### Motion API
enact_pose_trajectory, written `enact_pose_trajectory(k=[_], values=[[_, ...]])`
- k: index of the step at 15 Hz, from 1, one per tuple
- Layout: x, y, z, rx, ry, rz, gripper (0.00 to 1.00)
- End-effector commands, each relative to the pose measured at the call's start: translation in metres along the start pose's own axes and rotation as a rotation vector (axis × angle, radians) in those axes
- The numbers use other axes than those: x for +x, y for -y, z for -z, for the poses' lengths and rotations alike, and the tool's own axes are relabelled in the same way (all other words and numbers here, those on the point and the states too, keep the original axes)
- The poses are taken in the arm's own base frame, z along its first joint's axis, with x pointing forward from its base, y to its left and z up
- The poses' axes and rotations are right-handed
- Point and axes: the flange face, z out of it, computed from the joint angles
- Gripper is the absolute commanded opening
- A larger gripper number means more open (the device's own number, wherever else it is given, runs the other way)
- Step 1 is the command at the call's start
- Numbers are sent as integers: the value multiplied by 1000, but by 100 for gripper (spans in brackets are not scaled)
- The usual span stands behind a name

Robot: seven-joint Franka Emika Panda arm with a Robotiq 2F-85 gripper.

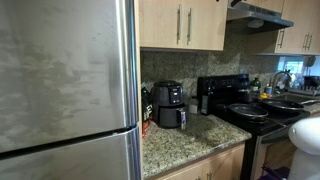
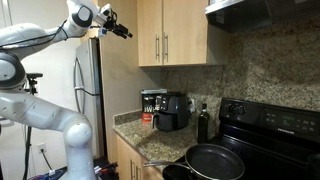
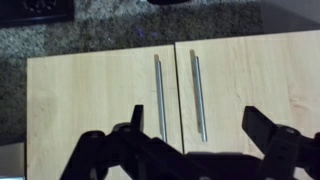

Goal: Close the cupboard

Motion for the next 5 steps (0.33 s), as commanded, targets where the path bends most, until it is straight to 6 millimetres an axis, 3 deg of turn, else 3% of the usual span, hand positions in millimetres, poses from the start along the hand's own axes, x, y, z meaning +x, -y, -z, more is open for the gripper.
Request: enact_pose_trajectory(k=[1,5], values=[[6,10,5,19,-42,13,100],[7,13,6,22,-51,11,100]])
